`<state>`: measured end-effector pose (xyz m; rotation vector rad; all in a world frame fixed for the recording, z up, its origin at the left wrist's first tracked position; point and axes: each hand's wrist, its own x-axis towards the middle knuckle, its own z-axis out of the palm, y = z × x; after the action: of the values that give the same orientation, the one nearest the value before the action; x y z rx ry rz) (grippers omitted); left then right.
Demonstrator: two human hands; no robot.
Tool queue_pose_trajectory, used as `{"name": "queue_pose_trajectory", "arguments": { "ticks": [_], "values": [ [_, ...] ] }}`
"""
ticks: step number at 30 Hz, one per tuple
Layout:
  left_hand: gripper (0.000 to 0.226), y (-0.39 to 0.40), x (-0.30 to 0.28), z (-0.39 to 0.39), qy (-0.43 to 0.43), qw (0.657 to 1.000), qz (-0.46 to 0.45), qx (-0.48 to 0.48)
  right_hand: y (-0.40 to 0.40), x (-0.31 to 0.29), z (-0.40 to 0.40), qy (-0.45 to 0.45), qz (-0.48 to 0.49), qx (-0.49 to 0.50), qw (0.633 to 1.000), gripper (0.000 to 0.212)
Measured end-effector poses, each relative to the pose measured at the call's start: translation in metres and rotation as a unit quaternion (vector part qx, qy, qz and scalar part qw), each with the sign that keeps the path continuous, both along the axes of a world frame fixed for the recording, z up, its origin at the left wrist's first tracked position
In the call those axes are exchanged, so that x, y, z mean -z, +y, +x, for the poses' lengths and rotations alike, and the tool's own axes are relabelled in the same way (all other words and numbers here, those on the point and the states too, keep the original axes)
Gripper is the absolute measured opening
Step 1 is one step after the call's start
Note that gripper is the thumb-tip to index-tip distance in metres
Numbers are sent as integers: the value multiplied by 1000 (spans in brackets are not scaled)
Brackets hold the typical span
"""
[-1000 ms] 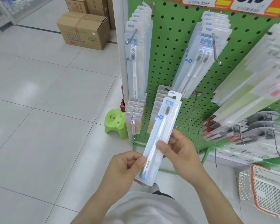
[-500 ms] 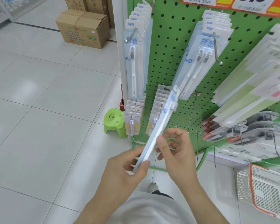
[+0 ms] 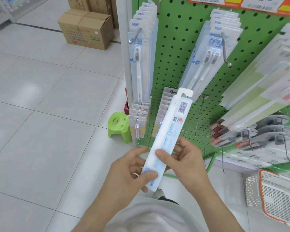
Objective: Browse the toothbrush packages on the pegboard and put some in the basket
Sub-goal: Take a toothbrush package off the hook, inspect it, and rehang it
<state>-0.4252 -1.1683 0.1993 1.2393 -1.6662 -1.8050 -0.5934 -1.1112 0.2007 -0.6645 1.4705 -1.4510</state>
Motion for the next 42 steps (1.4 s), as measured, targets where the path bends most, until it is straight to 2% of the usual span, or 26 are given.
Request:
{"name": "queue_pose_trajectory", "arguments": {
  "ticks": [3,5,8,10,13,15,18,20,23,24,27,29,31,33,35,36,37,39,42],
  "values": [
    [31,0,2,1,-2,998,33,44,-2,0,-9,113,32,-18,993,31],
    [23,0,1,2,-8,999,23,49,-3,0,-15,150,43,-25,987,30],
    [21,-3,2,5,1,1000,-5,31,-6,-1,-19,128,22,27,991,38],
    [11,-5,4,4,12,1000,-21,-1,-9,1,-17,89,4,76,993,44],
    [10,-7,1,1,33,998,-18,-59,-12,4,-3,44,-11,106,993,37],
    [7,-9,-3,3,49,997,6,-60,-13,4,6,29,-9,95,995,30],
    [25,-13,-4,8,21,998,23,-47,-13,2,9,2,-6,78,997,26],
    [39,-17,-1,12,-23,999,19,-24,-12,1,10,6,4,66,998,32],
    [48,-20,2,16,-81,996,-11,32,-10,4,13,39,17,33,999,40],
    [46,-20,3,16,-78,996,-12,35,-10,6,14,46,21,21,999,39],
    [18,-15,4,14,-35,999,-4,15,-11,8,11,51,35,-16,998,34],
    [19,-14,5,14,-34,999,-7,14,-12,8,8,66,41,-22,997,26],
    [19,-15,6,16,-40,999,-12,22,-13,9,9,93,39,14,995,15],
    [20,-18,4,18,-44,999,-13,26,-14,7,9,112,30,75,990,31],
    [18,-21,4,20,-65,997,-19,45,-15,5,5,135,25,126,982,62],
    [18,-21,4,22,-77,995,-23,58,-15,4,2,136,19,139,981,71],
    [19,-22,4,23,-87,993,-26,73,-16,2,-2,125,9,144,982,71],
    [20,-23,8,26,-106,989,-32,98,-16,1,-11,99,-9,143,985,55],
    [13,-23,13,26,-133,983,-41,118,-14,4,-21,114,1,138,984,26]
  ]
}}
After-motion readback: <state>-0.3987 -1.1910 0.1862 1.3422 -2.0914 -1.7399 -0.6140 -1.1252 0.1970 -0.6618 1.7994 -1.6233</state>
